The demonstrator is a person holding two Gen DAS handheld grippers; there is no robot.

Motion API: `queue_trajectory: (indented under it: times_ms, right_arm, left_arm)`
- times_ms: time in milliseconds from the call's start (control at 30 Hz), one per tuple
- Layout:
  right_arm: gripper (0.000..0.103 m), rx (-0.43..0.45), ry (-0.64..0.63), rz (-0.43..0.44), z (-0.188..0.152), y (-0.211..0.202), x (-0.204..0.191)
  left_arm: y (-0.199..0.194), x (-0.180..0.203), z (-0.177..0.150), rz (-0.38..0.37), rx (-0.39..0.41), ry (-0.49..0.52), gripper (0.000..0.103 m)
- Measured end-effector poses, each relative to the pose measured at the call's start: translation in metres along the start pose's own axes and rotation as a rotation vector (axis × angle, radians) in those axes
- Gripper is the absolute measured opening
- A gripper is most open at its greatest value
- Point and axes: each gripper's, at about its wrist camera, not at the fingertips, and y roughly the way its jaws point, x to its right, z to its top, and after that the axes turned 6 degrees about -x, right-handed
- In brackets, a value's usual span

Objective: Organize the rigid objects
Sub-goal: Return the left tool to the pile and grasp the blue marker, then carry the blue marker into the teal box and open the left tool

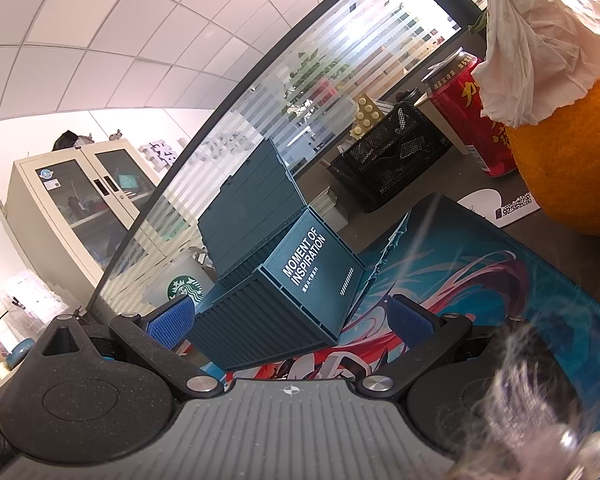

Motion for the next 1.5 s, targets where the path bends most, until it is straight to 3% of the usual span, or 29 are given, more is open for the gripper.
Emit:
queue_trajectory:
  times_ms: [100,367,467,667,900,1133,1500]
  right_arm:
    - [0.103,0.0,0.0,0.0,0.0,0.0,0.0]
    - [0.103,0.0,0.0,0.001,0.0,0.0,0.0]
    - [0.103,0.0,0.0,0.001,0.0,0.001,0.0]
    - [0.103,0.004,0.0,0.005,0.001,0.001,0.0]
    - [0.103,0.004,0.0,0.024,0.004,0.003,0.0]
    - [0.103,0.003,-0.001,0.038,0.005,0.007,0.002]
    - [0.103,0.001,-0.003,0.06,0.004,0.007,0.006]
  left_arm:
    - [-0.001,0.001,0.001,0.01,-0.005,-0.011,0.058]
    - [-0.003,0.017,0.002,0.004,-0.001,0.003,0.019]
    - [-0.003,0.021,0.004,-0.004,-0.007,-0.006,0.014]
    - [-0.003,0.009,0.003,-0.073,-0.002,-0.107,0.011]
    - [-0.003,0.002,0.005,-0.056,-0.009,-0.129,0.011]
    - [-0.006,-0.001,0.011,-0.035,-0.024,-0.107,0.01]
    - [-0.037,-0.025,0.035,0.075,0.009,-0.061,0.01]
